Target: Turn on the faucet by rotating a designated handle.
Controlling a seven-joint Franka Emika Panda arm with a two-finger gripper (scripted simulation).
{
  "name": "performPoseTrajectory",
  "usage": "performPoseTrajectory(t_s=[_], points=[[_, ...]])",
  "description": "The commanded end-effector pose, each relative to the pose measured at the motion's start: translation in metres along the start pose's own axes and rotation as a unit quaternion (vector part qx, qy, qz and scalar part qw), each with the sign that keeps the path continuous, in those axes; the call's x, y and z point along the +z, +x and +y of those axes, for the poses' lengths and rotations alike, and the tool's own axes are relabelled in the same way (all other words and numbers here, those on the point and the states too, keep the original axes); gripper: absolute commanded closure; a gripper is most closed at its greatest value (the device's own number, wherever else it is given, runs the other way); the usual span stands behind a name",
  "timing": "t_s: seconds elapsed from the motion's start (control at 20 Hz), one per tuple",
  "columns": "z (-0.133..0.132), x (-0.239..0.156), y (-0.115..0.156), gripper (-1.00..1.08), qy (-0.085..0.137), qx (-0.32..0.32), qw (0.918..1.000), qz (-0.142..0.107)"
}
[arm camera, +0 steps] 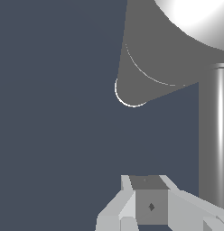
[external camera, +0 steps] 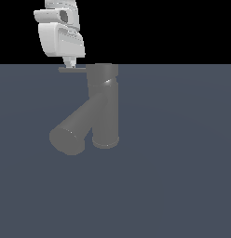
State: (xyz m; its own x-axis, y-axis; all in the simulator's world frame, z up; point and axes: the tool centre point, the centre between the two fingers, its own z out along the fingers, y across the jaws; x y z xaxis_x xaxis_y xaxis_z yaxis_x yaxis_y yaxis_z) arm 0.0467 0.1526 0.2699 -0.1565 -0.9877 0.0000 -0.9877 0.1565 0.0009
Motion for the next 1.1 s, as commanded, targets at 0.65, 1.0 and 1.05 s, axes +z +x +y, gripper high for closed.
performPoseTrajectory(t_s=[0.65, 1.0, 1.05], points=[[0.039, 0.000, 0.002, 1.08, 0.000, 0.000, 1.0000, 0.000], [0.057, 0.000, 0.003, 1.08, 0.000, 0.000, 1.0000, 0.000], [0.060, 0.000, 0.003, 1.08, 0.000, 0.000, 1.0000, 0.000]])
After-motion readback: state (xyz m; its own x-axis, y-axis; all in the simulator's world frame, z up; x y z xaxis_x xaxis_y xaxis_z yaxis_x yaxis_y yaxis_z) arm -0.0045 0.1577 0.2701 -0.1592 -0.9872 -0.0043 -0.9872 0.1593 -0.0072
